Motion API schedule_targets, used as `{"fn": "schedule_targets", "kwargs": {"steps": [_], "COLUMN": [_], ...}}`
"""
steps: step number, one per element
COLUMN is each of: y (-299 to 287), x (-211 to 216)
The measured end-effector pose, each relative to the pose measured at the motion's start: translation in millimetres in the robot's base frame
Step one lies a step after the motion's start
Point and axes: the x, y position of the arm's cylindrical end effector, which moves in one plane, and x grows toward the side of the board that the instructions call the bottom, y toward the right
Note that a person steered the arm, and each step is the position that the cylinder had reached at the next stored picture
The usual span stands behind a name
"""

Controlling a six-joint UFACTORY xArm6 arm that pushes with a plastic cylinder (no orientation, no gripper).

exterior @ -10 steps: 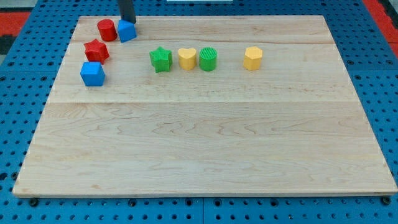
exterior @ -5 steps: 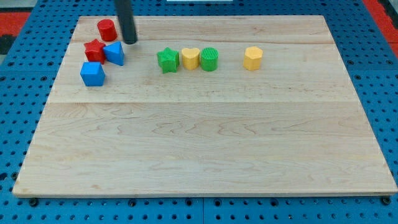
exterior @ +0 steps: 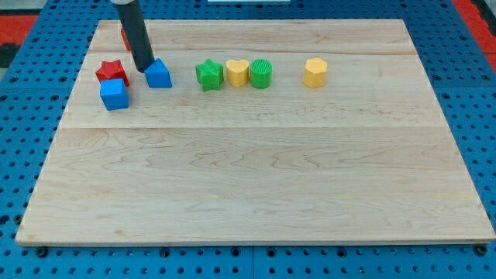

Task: Adjust blue and red blocks in a vertical line

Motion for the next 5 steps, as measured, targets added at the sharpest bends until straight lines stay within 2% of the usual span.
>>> {"fn": "schedule_targets", "kwargs": {"steps": [1, 2, 3, 4, 5], "y": [3.7, 22.7, 27.5, 36.2, 105.2], "x": [-23.2, -6.9, 54.2, 83.9, 116.2]}}
